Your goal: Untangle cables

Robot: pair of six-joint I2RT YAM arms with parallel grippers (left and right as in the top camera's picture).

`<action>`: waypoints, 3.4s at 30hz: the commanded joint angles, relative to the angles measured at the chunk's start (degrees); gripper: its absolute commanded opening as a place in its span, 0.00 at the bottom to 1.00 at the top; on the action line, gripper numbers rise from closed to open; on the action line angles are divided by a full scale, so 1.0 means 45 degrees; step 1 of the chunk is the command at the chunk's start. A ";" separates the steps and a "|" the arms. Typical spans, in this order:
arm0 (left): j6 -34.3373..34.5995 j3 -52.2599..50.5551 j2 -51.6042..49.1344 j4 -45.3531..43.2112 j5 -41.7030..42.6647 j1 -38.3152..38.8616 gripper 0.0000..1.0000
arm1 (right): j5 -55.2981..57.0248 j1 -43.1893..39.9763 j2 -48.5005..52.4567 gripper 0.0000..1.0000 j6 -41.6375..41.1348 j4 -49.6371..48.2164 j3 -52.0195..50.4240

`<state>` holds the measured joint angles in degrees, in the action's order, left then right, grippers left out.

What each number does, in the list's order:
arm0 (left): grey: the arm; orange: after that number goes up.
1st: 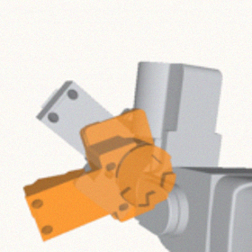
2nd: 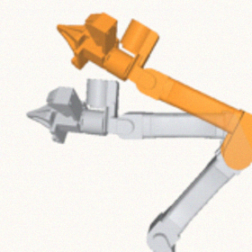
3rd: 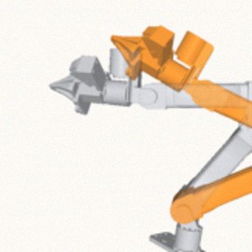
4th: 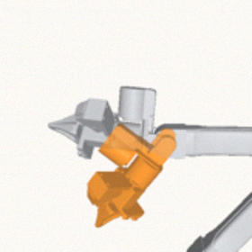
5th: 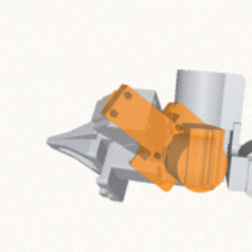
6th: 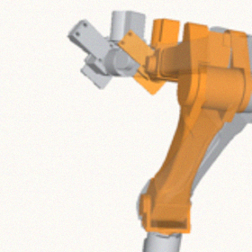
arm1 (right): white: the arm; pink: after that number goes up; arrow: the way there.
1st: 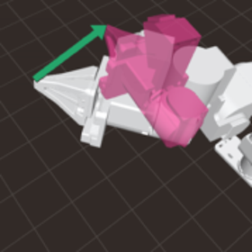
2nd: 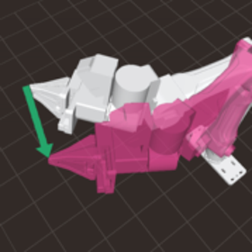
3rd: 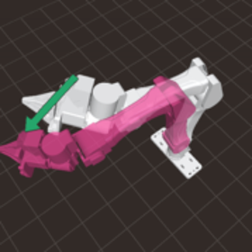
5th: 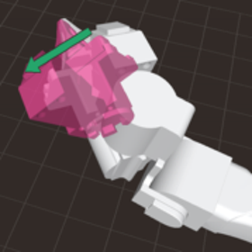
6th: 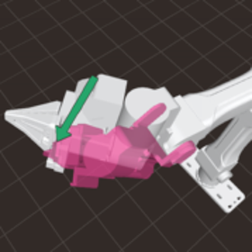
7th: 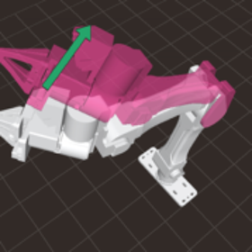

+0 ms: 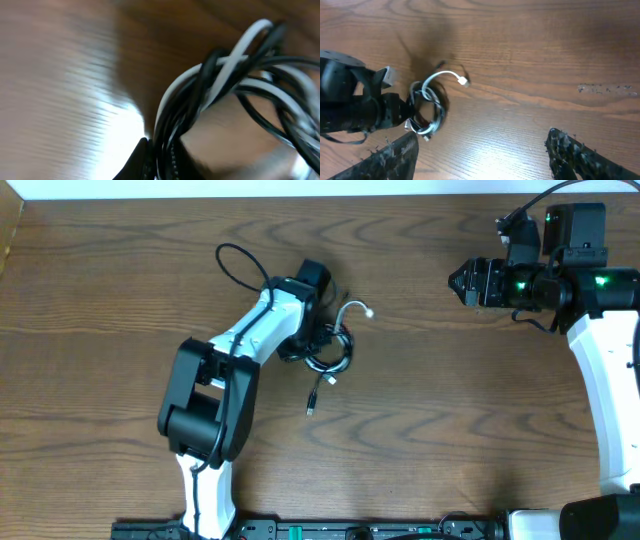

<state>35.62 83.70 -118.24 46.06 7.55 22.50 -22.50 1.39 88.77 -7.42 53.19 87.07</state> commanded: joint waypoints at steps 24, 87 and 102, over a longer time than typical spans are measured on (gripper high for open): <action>-0.2069 0.0500 0.3220 -0.3201 1.1234 -0.1355 0.07 | -0.0287 0.2812 0.2749 0.32 -0.2812 -0.0189 0.0209; 0.0627 0.0301 0.3211 -0.9836 1.6232 -0.2181 0.07 | -0.1054 0.2531 0.2705 0.45 -0.3555 -0.1554 0.1039; 0.4012 0.0175 0.3123 -0.7203 1.1701 -0.1768 0.07 | -0.0879 0.3133 0.2069 0.52 -0.3517 -0.1248 0.1365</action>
<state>46.59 84.66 -103.94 13.65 61.08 14.48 -26.28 13.98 95.68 -21.91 47.72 92.92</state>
